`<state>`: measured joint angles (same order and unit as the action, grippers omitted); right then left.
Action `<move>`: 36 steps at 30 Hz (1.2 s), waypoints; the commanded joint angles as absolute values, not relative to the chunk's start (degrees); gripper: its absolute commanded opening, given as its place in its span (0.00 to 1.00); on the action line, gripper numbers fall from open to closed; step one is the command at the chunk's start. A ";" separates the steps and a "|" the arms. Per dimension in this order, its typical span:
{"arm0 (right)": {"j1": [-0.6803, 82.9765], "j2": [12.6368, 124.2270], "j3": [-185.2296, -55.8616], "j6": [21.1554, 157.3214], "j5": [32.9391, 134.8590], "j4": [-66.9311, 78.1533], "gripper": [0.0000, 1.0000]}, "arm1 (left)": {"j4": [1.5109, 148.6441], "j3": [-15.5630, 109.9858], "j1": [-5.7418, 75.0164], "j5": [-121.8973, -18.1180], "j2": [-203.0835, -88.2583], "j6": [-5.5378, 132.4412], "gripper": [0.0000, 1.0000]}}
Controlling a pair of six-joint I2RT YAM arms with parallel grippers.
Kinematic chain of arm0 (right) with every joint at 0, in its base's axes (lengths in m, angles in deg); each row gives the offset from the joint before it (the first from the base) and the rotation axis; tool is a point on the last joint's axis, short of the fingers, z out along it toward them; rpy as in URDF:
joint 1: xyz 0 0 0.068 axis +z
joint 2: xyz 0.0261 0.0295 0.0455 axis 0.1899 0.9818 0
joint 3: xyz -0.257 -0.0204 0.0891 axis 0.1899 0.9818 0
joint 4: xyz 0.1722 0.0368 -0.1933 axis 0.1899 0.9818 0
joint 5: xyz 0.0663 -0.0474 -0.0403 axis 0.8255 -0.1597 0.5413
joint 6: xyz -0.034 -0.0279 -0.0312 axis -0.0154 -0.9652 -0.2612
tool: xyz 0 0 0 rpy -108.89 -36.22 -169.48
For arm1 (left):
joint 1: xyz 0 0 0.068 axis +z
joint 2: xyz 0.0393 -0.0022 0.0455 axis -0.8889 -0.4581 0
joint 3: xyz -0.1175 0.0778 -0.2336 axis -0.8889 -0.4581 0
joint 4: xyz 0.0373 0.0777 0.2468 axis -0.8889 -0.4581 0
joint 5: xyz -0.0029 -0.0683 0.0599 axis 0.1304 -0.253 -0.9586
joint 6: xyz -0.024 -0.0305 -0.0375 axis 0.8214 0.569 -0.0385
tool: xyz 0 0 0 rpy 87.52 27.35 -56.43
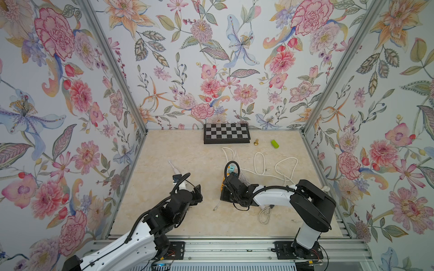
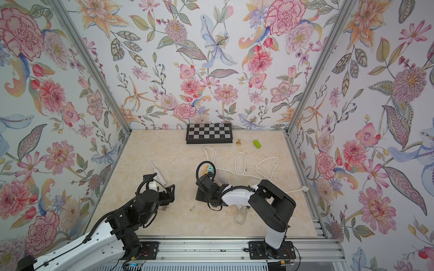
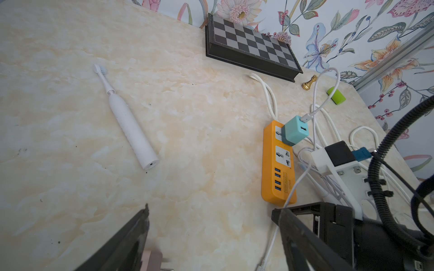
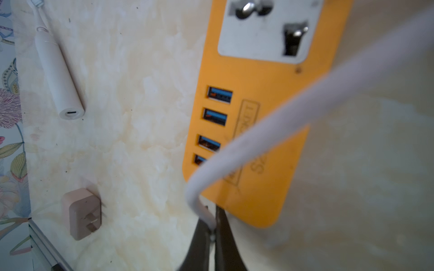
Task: Charge the electric toothbrush
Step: Pick up the charging cable from the center of the board.
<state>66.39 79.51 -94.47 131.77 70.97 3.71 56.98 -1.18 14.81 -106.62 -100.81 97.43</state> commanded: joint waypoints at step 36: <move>66.15 40.16 -78.94 141.55 52.15 -20.45 0.00 | 99.26 0.99 15.54 -71.03 -113.41 107.93 0.50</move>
